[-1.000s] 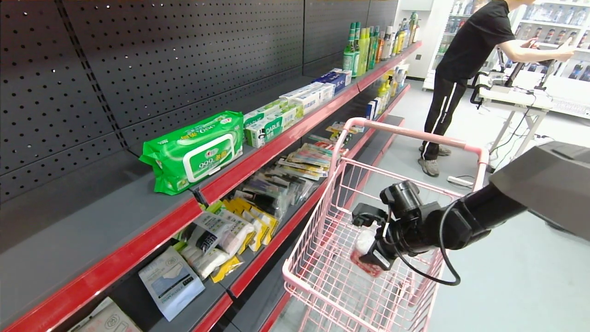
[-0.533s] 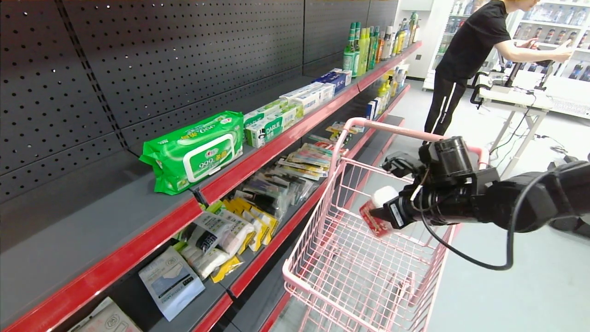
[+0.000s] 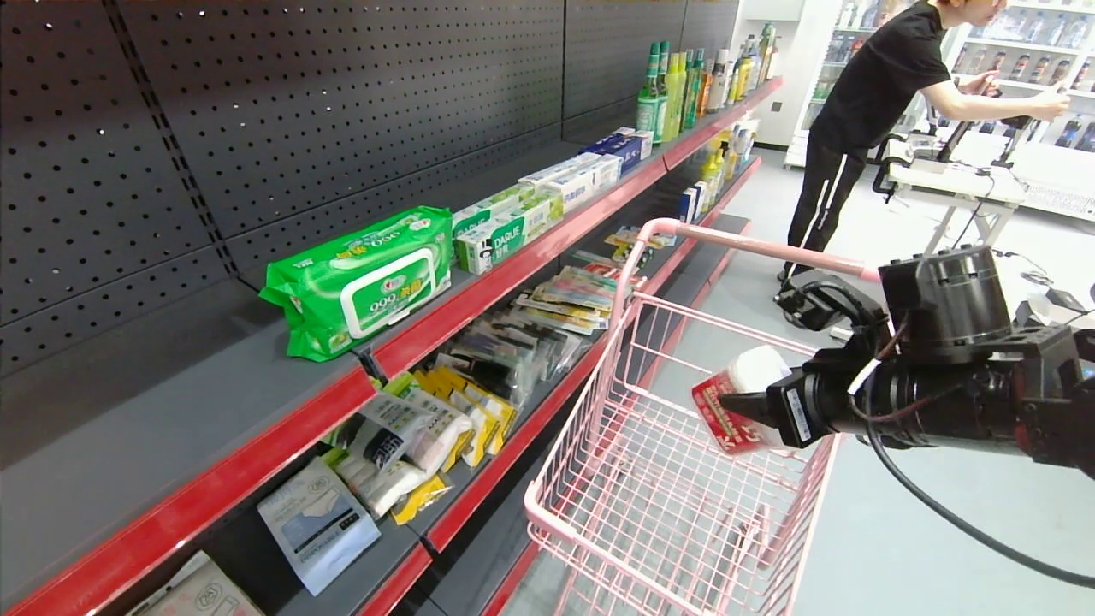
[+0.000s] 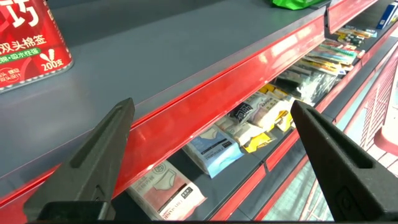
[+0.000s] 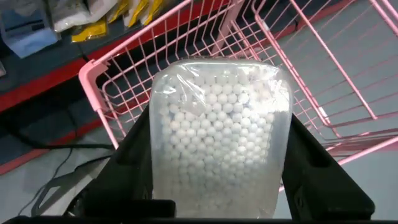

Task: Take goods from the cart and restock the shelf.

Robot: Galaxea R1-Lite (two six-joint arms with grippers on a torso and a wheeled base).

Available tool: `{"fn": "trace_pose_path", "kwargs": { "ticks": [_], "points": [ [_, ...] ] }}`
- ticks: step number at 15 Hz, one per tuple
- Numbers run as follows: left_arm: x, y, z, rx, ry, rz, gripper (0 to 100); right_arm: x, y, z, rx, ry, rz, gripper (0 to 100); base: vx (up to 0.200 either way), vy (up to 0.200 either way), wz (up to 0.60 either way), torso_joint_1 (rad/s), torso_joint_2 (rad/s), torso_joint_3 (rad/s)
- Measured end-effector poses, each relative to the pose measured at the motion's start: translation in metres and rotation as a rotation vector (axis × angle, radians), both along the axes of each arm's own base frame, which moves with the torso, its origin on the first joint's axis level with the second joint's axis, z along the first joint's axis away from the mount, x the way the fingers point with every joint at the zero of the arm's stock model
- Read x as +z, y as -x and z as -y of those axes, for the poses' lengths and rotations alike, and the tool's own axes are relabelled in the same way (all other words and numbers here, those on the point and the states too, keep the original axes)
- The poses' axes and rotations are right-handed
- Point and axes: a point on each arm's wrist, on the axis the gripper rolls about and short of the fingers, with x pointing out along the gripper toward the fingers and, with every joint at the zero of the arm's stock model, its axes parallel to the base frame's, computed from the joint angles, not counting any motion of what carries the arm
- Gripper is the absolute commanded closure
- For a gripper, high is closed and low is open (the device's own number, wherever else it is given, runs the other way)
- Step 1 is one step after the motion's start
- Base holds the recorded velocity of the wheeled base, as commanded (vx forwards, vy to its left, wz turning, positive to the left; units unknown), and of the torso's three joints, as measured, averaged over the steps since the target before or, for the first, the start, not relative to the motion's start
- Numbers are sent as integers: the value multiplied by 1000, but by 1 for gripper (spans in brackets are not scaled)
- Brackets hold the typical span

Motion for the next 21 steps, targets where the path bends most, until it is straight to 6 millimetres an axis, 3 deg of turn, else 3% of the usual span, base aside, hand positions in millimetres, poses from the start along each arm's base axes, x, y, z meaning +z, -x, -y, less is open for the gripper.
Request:
{"fn": "trace_pose_path", "kwargs": {
  "ticks": [5, 21],
  "points": [
    [0, 0, 0, 0, 0, -1, 0, -1, 11, -2, 24, 3, -3, 100, 0, 0, 0, 14, -31, -21],
    [0, 0, 0, 0, 0, 0, 0, -3, 10, -2, 32, 20, -2, 100, 0, 0, 0, 172, -403, -229]
  ]
}}
